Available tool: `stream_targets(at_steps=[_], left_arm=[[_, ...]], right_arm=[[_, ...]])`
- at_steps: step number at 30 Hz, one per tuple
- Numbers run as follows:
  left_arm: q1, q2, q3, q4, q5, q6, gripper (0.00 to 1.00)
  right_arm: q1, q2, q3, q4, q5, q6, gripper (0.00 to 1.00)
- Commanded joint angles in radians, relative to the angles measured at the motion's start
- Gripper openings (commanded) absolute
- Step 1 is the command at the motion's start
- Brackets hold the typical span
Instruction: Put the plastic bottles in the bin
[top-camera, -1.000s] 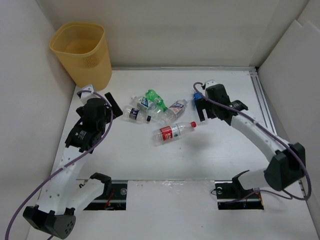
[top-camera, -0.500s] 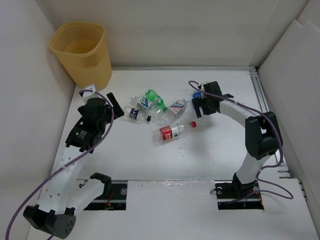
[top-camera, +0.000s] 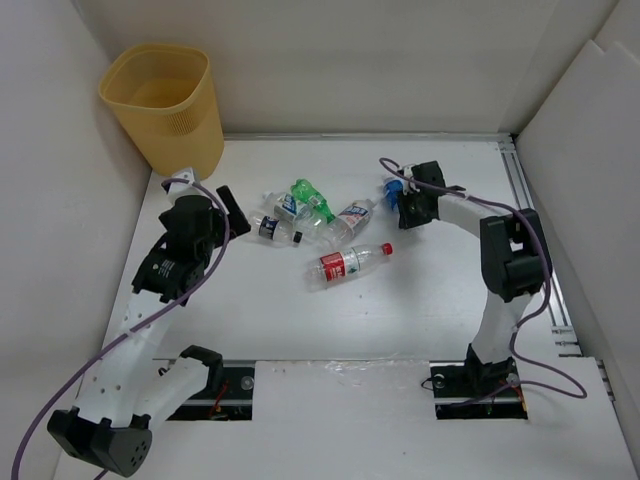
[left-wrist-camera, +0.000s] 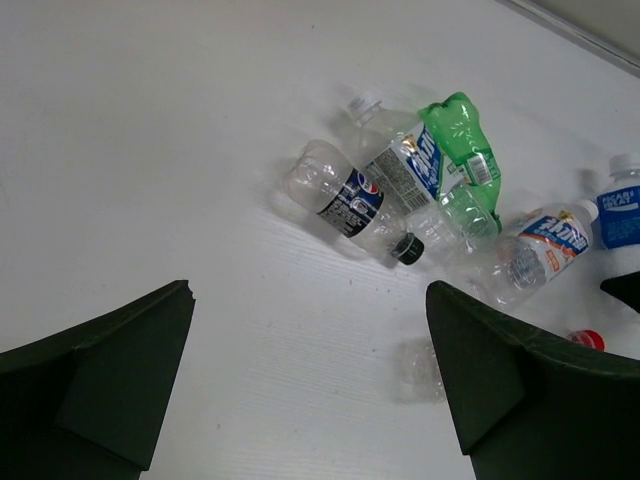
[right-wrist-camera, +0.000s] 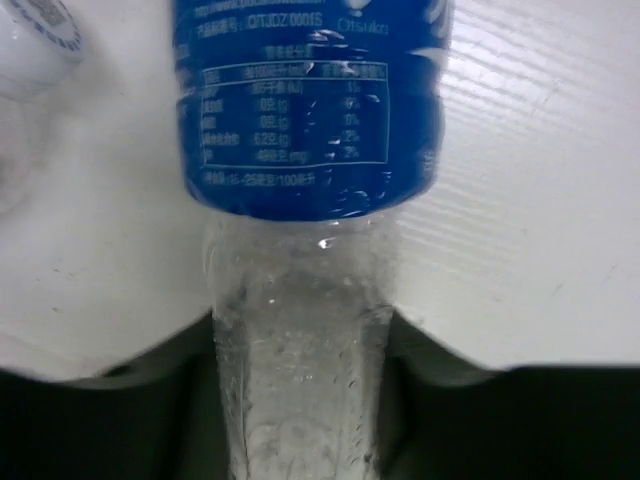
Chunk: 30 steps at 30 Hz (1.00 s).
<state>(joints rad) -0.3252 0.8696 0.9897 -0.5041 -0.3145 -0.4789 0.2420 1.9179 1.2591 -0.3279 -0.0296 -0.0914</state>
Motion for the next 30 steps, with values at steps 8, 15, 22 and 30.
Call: stream_targets(at_steps=[8,15,22,30], left_arm=[[-0.003,0.015,0.055,0.173,0.401,0.025,1.00],[-0.120,0.172,0.128,0.450,0.713,-0.038,1.00],[-0.120,0.215,0.101,0.736,0.853,-0.119,1.00],[-0.120,0.229,0.083,0.869,0.920,-0.165,1.00]], right_arm=[[-0.006,-0.314,-0.035,-0.005,0.005,0.067,0.00],[0.146,-0.569,-0.093,0.164,-0.383,0.125,0.00],[0.296,-0.648,-0.093,0.306,-0.507,0.209,0.00],[0.388,-0.625,-0.052,0.386,-0.575,0.255,0.00]])
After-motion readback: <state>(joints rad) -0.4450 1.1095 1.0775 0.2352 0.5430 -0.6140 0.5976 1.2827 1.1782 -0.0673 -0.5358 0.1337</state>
